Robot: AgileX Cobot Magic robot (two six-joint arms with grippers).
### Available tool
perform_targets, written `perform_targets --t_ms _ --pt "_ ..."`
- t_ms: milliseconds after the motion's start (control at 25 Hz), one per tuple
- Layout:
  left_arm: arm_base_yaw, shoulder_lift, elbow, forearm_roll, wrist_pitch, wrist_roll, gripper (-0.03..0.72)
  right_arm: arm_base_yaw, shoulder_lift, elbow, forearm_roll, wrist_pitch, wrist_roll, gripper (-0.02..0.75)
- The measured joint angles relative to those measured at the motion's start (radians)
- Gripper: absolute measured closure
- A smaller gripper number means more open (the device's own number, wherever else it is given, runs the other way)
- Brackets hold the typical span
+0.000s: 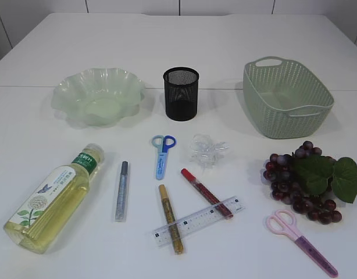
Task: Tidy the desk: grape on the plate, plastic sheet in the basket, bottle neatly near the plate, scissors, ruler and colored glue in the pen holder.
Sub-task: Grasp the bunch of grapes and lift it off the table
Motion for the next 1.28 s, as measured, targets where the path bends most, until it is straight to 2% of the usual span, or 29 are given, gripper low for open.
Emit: perform_targets --t_ms 760,960,1280 --pt "0.000 0.000 -0.002 -0.009 -0.002 0.000 0.272 0.000 0.000 0.000 0.000 0.000 -0.002 0.555" --pt "0.000 0.014 -0.045 -0.011 -0.005 0.000 0.272 0.000 0.000 0.000 0.000 0.000 -0.002 0.555" --pt "0.000 0.172 -0.164 -0.019 -0.025 0.000 0.272 0.000 0.000 0.000 0.000 0.000 -0.002 0.555"
